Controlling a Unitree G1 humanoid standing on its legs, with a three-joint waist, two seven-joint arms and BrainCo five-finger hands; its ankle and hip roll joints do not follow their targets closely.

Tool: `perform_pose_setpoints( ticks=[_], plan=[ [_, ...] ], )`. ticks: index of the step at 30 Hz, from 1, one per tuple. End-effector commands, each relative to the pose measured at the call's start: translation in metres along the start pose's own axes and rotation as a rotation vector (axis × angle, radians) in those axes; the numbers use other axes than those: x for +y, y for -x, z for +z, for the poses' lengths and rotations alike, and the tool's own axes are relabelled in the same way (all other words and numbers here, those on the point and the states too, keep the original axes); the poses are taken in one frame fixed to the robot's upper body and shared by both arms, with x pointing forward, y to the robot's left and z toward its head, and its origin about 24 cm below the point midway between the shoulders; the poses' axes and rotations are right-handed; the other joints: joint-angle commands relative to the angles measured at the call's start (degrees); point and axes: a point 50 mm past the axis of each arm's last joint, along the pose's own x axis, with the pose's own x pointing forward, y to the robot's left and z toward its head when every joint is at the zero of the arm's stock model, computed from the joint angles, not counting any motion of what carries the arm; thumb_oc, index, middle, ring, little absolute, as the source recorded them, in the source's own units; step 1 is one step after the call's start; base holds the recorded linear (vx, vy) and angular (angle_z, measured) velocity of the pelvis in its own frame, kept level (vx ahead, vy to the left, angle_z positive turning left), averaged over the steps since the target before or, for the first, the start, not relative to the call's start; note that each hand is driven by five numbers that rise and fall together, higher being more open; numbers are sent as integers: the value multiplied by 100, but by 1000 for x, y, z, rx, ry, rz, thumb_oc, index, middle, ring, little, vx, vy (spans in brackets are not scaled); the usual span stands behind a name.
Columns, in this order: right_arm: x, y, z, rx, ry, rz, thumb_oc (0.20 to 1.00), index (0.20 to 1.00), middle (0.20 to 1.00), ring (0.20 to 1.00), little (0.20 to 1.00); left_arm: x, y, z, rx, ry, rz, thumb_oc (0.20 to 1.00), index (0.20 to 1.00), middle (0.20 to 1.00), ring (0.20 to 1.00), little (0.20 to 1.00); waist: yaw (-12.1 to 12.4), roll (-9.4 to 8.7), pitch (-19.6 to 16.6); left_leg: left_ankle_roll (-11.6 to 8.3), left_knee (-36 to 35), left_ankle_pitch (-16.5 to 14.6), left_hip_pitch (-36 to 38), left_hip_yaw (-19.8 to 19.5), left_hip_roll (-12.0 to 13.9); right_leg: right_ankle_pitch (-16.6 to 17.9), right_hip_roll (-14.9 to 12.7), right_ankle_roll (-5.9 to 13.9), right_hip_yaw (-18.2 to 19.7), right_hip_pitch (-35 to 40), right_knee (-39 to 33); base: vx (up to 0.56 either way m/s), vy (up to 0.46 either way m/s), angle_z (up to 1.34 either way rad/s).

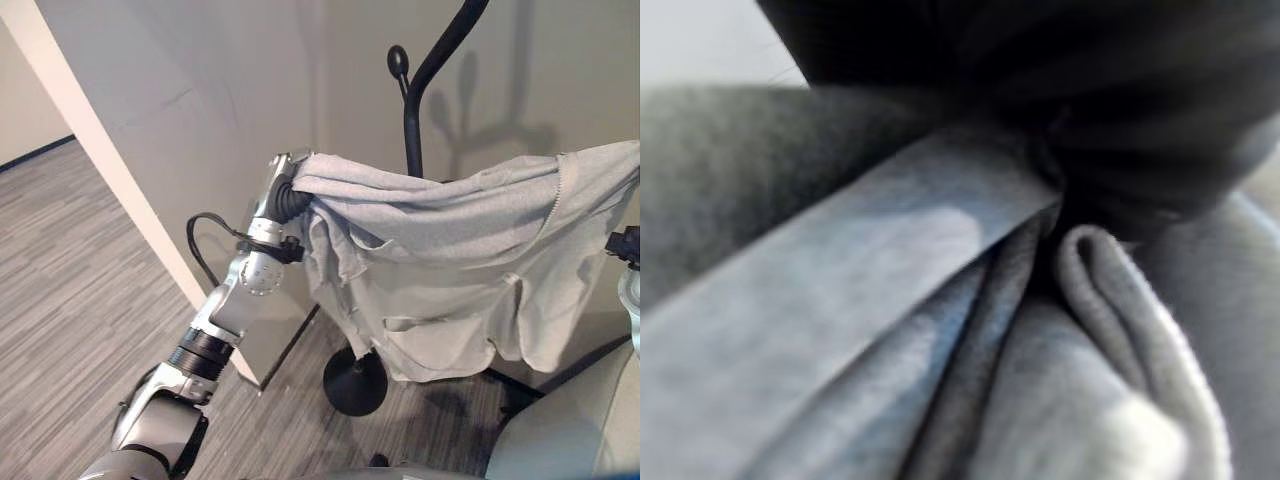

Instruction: Hang the clothes on the sofa on the clothes rack.

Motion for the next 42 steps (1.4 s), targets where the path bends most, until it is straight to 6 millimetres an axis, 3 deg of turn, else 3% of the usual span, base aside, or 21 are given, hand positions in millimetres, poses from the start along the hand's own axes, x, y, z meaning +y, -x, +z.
perform_pose_setpoints(
  ticks=[1, 5, 6, 12, 16, 18, 21, 25, 27, 28, 30, 33, 36, 37, 38, 39, 40, 42],
  plan=[
    [-22, -32, -6, -25, 91, -129, 200, 200, 200, 200, 200, 18, -32, 22, -156, -106, 95, 200, 200, 200, 200, 200, 103, -142, -519, -352, 260, -179, 182, -49, 1, 0, -548, 548, 527, -19, -208, 5, 30, 1],
    [-23, -57, -14, -6, 152, -147, 200, 200, 200, 200, 200, 20, -53, 31, -205, -168, 99, 200, 200, 200, 200, 200, 130, -97, -485, -365, 254, -186, 196, -1, -41, 17, -582, 573, 541, -61, -203, 19, 7, -6],
    [-22, -69, -13, -16, 173, -146, 200, 200, 200, 200, 200, 23, -64, 34, -220, -201, 113, 200, 200, 200, 200, 200, 137, -89, -461, -387, 326, -190, 169, -16, -18, 15, -571, 569, 560, -79, -200, 40, -45, -6],
    [-12, -96, -2, -41, 155, -102, 200, 200, 200, 200, 200, 27, -88, 33, -194, -286, 126, 200, 200, 200, 200, 200, 168, -130, -471, -470, 533, -164, 146, 2, 91, -2, -503, 529, 635, -104, -200, 25, -45, -3],
    [0, -120, 9, -50, 147, -35, 200, 200, 200, 200, 200, 30, -105, 22, -110, -373, 112, 200, 200, 200, 200, 200, 155, -116, -439, -535, 702, -146, 150, 22, 201, -47, -419, 474, 704, -109, -199, 12, -63, -12],
    [19, -136, 20, -26, 127, 41, 200, 200, 200, 200, 200, 30, -116, 4, 13, -435, 70, 200, 200, 200, 200, 200, 148, -95, -404, -596, 872, -93, 127, 17, 299, -96, -325, 406, 763, -80, -199, 24, -75, -8],
    [35, -141, 28, -12, 119, 112, 200, 200, 200, 200, 200, 26, -114, -18, 134, -475, 17, 200, 200, 200, 200, 200, 131, -66, -355, -611, 928, -42, 120, 3, 320, -110, -279, 377, 790, -70, -195, 17, -41, -12],
    [52, -139, 36, -4, 101, 173, 200, 200, 200, 200, 200, 19, -109, -30, 209, -457, -15, 200, 200, 200, 200, 200, 125, -39, -301, -624, 934, 56, 90, -32, 313, -109, -256, 356, 801, -82, -194, 0, 0, 0],
    [64, -131, 36, 11, 82, 219, 200, 200, 200, 200, 200, 9, -99, -39, 254, -434, -52, 200, 200, 200, 200, 200, 128, -38, -273, -624, 924, 79, 81, -40, 309, -106, -249, 350, 798, -87, -183, 15, -12, -1],
    [82, -113, 37, 12, 63, 294, 200, 200, 200, 200, 200, -4, -86, -49, 297, -409, -93, 200, 200, 200, 200, 200, 137, -35, -227, -625, 928, 104, 74, -52, 319, -113, -233, 339, 799, -84, -173, 0, 0, 0],
    [99, -94, 37, 26, 30, 359, 200, 200, 200, 200, 200, -22, -66, -60, 361, -361, -149, 200, 200, 200, 200, 200, 142, -41, -208, -619, 921, 91, 96, -35, 323, -117, -222, 321, 806, -78, -172, 0, 0, 0],
    [135, -48, 38, 98, -54, 499, 200, 200, 200, 200, 200, -57, -30, -75, 500, -215, -227, 200, 200, 200, 200, 200, 159, -54, -162, -605, 951, 72, 114, -8, 337, -133, -210, 286, 795, -57, -161, 11, -11, -5],
    [165, -1, 46, 184, -153, 622, 200, 200, 200, 200, 200, -91, -3, -71, 663, 123, -213, 200, 200, 200, 200, 200, 202, -66, -117, -592, 1001, 63, 106, 6, 350, -149, -210, 244, 769, -26, -156, 6, -12, -8],
    [165, 0, 46, 184, -153, 625, 200, 200, 200, 200, 200, -91, -2, -71, 666, 126, -214, 200, 200, 200, 200, 200, 199, -64, -131, -593, 1002, 60, 108, 5, 352, -150, -209, 244, 768, -23, -157, 0, 0, 0],
    [172, 12, 50, 216, -192, 649, 200, 200, 200, 200, 200, -101, 4, -67, 720, 268, -187, 200, 200, 200, 200, 200, 202, -52, -114, -587, 1000, 63, 109, 1, 345, -150, -212, 238, 764, -20, -152, 0, 0, 0],
    [184, 31, 63, 262, -276, 705, 200, 200, 200, 200, 200, -121, 14, -55, 801, 576, -157, 200, 200, 200, 200, 200, 220, -21, -73, -574, 978, 82, 103, -13, 327, -137, -227, 233, 747, -24, -148, 0, 0, 0],
    [184, 32, 63, 262, -276, 706, 200, 200, 200, 200, 200, -121, 15, -56, 804, 579, -158, 200, 200, 200, 200, 200, 218, -23, -83, -575, 975, 83, 104, -15, 327, -137, -226, 234, 745, -23, -149, -8, 28, -4],
    [194, 51, 83, 321, -407, 744, 200, 200, 200, 200, 200, -137, 25, -43, 872, 860, -104, 200, 200, 200, 200, 200, 213, 5, -68, -560, 928, 95, 114, -18, 304, -131, -234, 227, 742, -25, -155, 0, 0, 0]
  ],
)
